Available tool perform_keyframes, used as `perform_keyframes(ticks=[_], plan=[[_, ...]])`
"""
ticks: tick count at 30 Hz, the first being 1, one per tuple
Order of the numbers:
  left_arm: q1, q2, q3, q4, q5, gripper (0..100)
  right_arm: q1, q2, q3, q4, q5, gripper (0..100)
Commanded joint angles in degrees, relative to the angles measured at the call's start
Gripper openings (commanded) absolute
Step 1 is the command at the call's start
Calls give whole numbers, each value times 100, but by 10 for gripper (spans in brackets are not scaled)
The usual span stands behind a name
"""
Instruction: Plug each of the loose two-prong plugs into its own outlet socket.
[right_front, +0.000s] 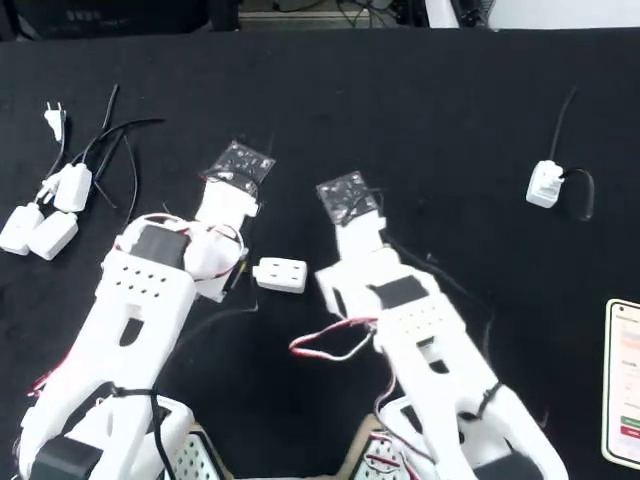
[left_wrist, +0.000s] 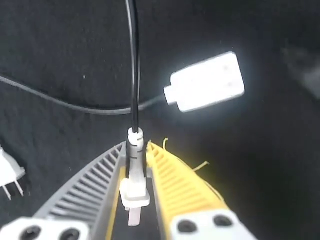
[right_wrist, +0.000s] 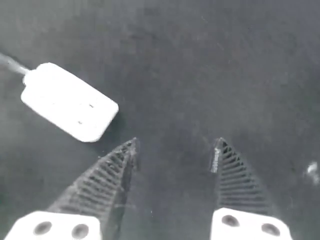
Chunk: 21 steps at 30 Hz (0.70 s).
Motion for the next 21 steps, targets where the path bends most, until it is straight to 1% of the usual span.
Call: perform_keyframes(ticks=[1,4,8,11,14,16,19,20,21], plan=[[171,-141,330,-624,62,30,-18,-734,-4,44,-62,218],[585,-193,743,-985,62,30,580,-1358,251,9,-202,218],[1349,-193,831,-1178,62,33,1371,-2132,514,0,-879,218],[1815,-158,857,-1310,62,33,1582,-2615,743,0,-958,218],[2035,-132,901,-1477,79,37,1565,-3046,954,0,-949,218],[2062,-132,954,-1495,88,89,1565,-3292,1068,0,-949,218],[2062,-158,1024,-1486,492,220,1565,-3574,1191,0,-949,218],[2070,-193,1068,-1495,668,248,1565,-3644,1226,0,-949,218],[2088,-193,1077,-1503,791,252,1565,-3697,1253,0,-949,218]])
